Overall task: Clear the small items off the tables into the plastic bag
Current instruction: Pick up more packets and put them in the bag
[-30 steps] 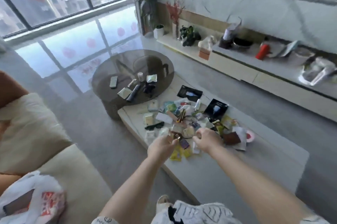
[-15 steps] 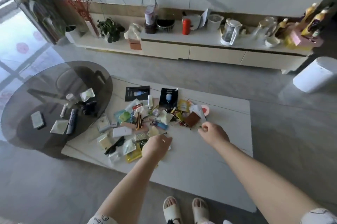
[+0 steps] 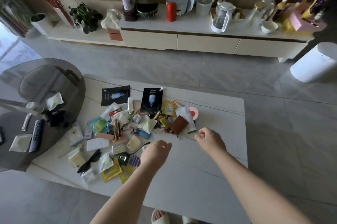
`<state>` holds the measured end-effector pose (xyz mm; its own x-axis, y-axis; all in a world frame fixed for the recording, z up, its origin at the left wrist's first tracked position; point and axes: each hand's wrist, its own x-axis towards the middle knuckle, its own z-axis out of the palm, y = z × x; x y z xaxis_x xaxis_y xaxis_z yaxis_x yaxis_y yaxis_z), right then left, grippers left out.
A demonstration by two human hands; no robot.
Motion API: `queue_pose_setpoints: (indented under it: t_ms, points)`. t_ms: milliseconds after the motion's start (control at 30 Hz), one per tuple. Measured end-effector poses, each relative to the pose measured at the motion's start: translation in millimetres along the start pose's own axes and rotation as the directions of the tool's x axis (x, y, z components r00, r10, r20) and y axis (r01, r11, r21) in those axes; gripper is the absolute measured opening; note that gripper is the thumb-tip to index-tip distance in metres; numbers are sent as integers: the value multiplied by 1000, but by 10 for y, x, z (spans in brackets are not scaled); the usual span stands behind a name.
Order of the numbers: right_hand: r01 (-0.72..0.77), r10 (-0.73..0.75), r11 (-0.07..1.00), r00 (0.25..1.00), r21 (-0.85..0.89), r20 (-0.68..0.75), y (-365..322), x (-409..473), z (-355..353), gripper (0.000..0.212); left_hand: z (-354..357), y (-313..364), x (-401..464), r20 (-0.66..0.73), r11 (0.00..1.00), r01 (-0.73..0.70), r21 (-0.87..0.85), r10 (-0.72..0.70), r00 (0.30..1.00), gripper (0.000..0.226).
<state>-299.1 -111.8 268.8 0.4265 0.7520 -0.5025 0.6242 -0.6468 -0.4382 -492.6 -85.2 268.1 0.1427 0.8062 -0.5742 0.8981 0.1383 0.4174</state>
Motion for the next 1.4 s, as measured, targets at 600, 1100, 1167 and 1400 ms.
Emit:
queue_pose_setpoints:
  t_ms: [600, 1100, 1167, 1400]
  points:
    - [50, -53, 998, 994, 36, 95, 689, 2031, 1074, 31, 1154, 53, 2149, -47, 1000, 19, -19, -20, 999, 43]
    - [-211, 217, 975, 971, 67, -101, 752, 2670, 1921, 37, 1838, -214, 3137, -108, 946, -25, 323, 63, 992, 65]
    - [-237, 240, 971, 960, 36, -145, 751, 2689, 1963, 33, 1890, -229, 3158, -117, 948, -11, 317, 50, 992, 64]
    - [-216, 233, 966, 965, 139, -121, 707, 2686, 1934, 26, 1883, -277, 3048, -139, 979, -47, 200, 76, 987, 55]
